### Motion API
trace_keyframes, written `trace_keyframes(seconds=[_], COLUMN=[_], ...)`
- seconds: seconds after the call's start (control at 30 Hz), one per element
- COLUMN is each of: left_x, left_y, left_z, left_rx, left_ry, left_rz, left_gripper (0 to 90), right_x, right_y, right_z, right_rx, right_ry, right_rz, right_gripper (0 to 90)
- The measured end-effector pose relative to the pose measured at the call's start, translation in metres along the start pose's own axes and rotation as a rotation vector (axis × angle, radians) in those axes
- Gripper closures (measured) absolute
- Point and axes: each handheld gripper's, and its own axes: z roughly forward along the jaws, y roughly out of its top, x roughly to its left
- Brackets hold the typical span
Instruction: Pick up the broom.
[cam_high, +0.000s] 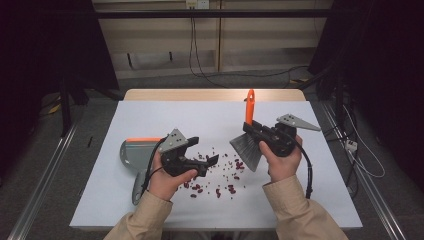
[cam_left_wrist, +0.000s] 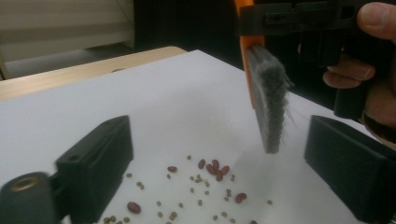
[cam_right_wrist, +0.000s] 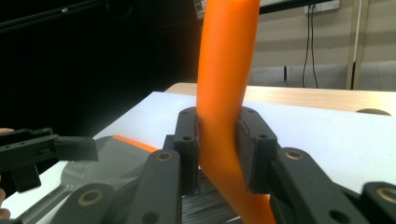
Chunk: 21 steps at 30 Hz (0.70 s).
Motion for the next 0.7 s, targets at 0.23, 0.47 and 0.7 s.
trace_keyframes(seconds=[0.23,0.47,0.7], left_x=[0.005,0.011,0.012], left_y=[0.002,0.003,0.002], left_z=[0.003,0.007,0.010], left_rx=[-0.017,-0.001,0.008], left_ry=[0.003,-0.024,-0.015], left_rz=[0.011,-0.012,-0.028], left_gripper=[16.1,22.7,28.1], right_x=[0.015,0.028,0.041], right_y=[-0.004,-0.007,-0.010], right_z=[0.016,0.032,0.044], right_rx=[0.002,0.017,0.018], right_ry=[0.020,0.036,0.047], right_rz=[-0.010,-0.028,-0.040], right_gripper=[72.1,72.0,72.1])
